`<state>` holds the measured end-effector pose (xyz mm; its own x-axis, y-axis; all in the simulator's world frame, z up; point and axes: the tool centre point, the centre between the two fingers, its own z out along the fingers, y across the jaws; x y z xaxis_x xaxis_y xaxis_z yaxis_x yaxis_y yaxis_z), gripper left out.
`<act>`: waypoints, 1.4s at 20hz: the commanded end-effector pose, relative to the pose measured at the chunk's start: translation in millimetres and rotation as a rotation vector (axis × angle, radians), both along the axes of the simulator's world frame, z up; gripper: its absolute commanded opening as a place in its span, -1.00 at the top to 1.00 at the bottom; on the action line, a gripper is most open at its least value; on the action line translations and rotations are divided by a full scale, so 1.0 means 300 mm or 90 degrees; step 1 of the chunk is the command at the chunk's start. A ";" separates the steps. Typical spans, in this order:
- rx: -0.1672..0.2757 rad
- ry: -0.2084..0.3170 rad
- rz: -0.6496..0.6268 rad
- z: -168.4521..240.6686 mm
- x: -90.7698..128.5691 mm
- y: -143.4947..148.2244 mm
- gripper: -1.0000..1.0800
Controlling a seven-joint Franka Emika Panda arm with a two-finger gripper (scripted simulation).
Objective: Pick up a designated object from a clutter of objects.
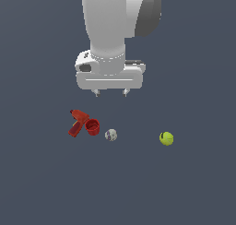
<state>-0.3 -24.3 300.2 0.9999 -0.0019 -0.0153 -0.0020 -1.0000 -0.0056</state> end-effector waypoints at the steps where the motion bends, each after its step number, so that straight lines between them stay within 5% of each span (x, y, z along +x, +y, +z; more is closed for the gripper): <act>1: 0.001 0.000 0.003 -0.033 0.007 -0.016 -0.92; 13: 0.006 -0.006 0.038 -0.349 0.034 -0.180 -0.92; 28: -0.002 -0.010 0.071 -0.662 -0.021 -0.355 -0.92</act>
